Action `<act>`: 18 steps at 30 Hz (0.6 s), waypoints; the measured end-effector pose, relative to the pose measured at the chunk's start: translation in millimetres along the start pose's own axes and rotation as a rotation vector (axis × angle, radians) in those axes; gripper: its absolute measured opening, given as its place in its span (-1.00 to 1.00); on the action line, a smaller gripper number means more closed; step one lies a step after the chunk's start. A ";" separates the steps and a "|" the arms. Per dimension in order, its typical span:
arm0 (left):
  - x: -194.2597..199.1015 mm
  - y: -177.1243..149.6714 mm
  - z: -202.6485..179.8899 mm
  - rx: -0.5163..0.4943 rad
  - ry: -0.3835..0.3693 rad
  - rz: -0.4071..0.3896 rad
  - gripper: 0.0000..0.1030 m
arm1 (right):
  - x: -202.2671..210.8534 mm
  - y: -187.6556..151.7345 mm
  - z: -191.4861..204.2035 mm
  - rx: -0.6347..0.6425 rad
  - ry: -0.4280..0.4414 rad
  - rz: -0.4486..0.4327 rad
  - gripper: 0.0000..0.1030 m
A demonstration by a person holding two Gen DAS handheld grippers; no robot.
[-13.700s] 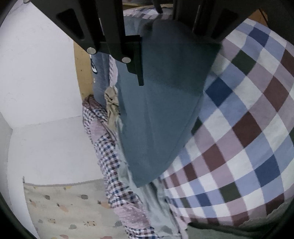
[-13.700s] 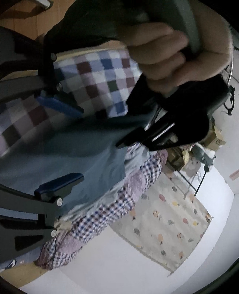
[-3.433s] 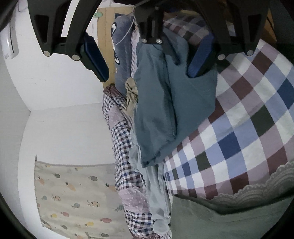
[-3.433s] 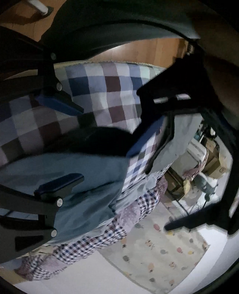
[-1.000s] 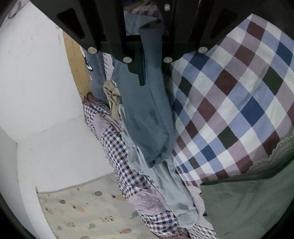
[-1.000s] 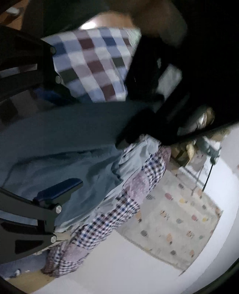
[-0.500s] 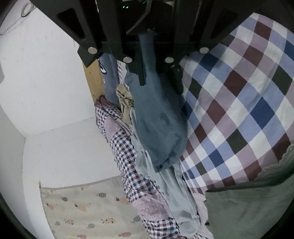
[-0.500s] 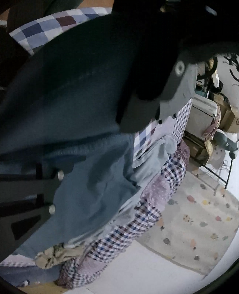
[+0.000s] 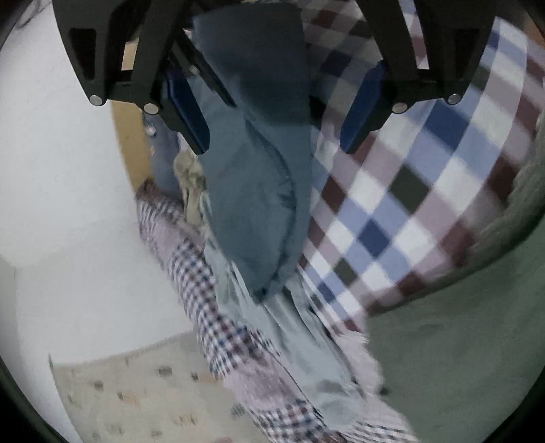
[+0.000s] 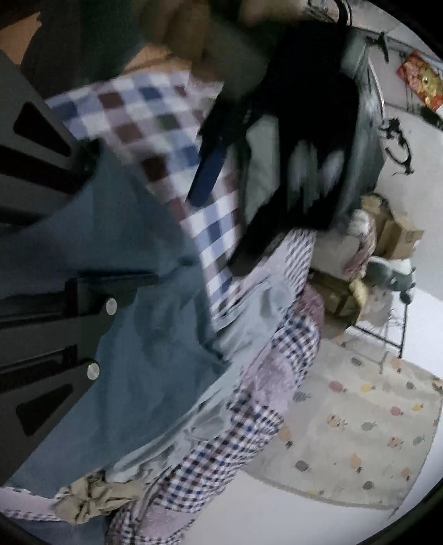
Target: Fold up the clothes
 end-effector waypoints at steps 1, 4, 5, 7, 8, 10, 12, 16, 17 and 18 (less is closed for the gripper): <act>-9.7 5.0 -5.1 -0.035 0.008 0.029 0.59 | 4.2 1.8 2.9 0.010 -0.003 -0.009 -0.96; -36.7 23.2 -12.5 -0.112 0.083 0.085 0.59 | 8.3 1.4 0.9 0.012 -0.023 -0.013 -0.96; -44.7 29.5 -13.1 -0.129 0.109 0.099 0.59 | 7.9 -0.2 -2.2 0.000 -0.023 -0.008 -0.96; -53.8 39.8 -9.2 -0.131 0.126 0.111 0.59 | 6.4 -4.3 -8.1 -0.018 -0.026 0.004 -0.96; -56.2 44.1 -6.7 -0.124 0.118 0.112 0.59 | 6.3 -6.0 -9.5 -0.020 -0.028 0.006 -0.96; -56.7 50.5 -1.1 -0.097 0.070 0.103 0.59 | 6.3 -9.3 -9.6 -0.022 -0.016 0.006 -0.96; -54.0 49.1 4.3 -0.087 0.028 0.090 0.59 | 5.4 -12.9 -6.8 -0.017 -0.003 0.009 -0.96; -49.0 42.8 7.9 -0.072 0.010 0.090 0.59 | 0.2 -18.6 1.7 0.010 -0.003 0.025 -0.89; -48.0 40.9 8.6 -0.066 0.005 0.093 0.59 | -1.5 -19.2 2.6 0.013 -0.004 0.028 -0.88; -47.7 39.2 9.2 -0.062 -0.001 0.097 0.59 | -2.4 -19.4 3.8 0.015 -0.003 0.028 -0.87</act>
Point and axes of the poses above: each gripper's, at about its wrist camera, not at the fingertips, and x roughly against the way its jaws point, z to its left, y to its top, the point moved 1 cm from there along -x, roughly the way its jaws point
